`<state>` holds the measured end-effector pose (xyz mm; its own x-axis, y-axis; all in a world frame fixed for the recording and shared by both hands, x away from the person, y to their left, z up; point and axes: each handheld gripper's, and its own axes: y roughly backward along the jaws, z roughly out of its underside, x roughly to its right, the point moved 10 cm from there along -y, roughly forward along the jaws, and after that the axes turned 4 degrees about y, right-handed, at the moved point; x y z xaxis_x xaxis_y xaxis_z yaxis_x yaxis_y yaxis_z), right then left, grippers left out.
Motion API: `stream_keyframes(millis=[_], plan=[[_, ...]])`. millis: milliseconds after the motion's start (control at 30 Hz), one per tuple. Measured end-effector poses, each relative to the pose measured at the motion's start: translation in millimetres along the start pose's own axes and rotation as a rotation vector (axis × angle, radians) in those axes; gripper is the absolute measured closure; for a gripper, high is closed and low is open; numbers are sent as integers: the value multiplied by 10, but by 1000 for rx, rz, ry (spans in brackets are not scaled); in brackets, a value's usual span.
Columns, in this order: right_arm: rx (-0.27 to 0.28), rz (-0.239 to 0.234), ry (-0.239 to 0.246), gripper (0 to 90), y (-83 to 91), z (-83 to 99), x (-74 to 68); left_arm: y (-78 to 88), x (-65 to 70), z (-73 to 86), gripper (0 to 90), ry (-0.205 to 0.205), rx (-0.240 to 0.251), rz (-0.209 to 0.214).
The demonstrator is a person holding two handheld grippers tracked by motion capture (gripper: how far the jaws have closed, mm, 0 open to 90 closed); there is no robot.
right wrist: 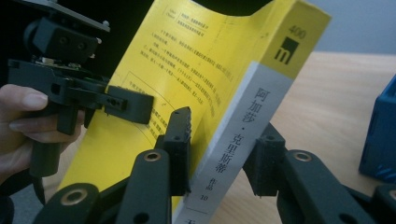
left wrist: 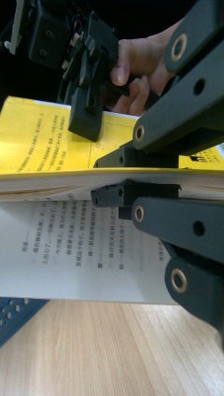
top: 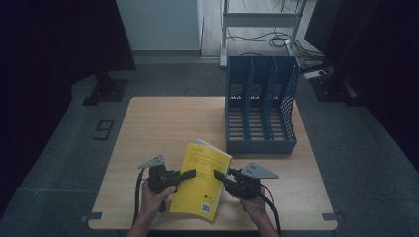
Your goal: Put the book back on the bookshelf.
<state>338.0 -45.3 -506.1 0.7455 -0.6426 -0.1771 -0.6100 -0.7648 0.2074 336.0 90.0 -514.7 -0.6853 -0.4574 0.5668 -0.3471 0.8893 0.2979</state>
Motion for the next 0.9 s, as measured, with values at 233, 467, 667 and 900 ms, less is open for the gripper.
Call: stream_keyframes(millis=[233, 467, 667, 900], plan=[[24, 7, 80, 677, 85, -109, -57, -26, 64, 5, 854, -27, 6, 11], [26, 9, 94, 684, 105, -128, -62, -29, 80, 7, 847, -33, 3, 17], [25, 11, 80, 688, 102, -112, -35, -45, 56, 17, 829, -47, -6, -2], [48, 27, 133, 696, 136, -166, -81, -34, 86, -21, 824, -72, 11, -4]])
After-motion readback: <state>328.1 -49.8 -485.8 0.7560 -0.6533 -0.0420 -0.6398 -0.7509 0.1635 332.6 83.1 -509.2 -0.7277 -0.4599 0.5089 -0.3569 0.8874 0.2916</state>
